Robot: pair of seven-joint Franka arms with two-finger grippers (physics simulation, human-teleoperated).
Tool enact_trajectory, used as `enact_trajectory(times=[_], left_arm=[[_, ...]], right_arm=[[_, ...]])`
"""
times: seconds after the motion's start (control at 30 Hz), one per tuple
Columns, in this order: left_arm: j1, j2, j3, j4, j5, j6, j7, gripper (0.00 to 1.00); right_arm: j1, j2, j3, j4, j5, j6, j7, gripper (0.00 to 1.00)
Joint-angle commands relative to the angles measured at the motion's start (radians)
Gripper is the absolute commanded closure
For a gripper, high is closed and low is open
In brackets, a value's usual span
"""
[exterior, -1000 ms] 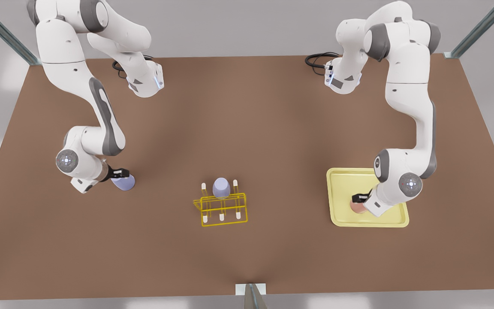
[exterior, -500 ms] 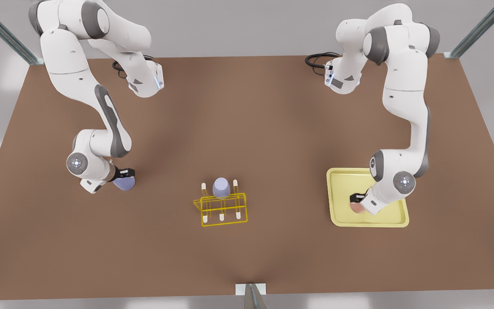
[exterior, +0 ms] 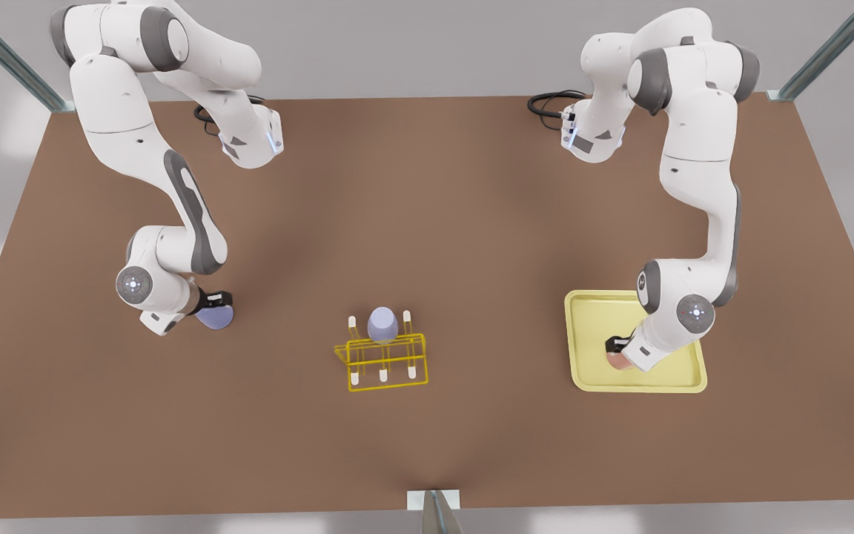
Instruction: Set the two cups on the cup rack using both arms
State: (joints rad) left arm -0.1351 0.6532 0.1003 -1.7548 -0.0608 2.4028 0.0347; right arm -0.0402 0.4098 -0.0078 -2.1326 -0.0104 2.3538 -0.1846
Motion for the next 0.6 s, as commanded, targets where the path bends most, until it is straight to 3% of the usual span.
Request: enact_trajectory(times=[0.0,0.3,0.47,0.57], left_arm=[[0.0,0.003,-0.001,-0.002,-0.02,0.002,0.013,0.19],[-0.005,-0.018,-0.001,0.001,-0.02,-0.007,0.004,0.19],[-0.067,-0.142,-0.002,0.003,-0.02,-0.201,-0.173,0.19],[-0.109,-0.118,-0.071,0.188,-0.022,-0.425,-0.392,0.19]], right_arm=[[0.0,0.0,0.0,0.002,0.0,-0.005,-0.029,0.15],[0.0,-0.002,0.002,0.029,0.0,-0.041,-0.03,0.16],[0.011,-0.005,0.026,0.108,0.006,-0.103,-0.047,0.16],[0.016,-0.002,0.083,0.184,0.007,-0.129,-0.062,0.16]])
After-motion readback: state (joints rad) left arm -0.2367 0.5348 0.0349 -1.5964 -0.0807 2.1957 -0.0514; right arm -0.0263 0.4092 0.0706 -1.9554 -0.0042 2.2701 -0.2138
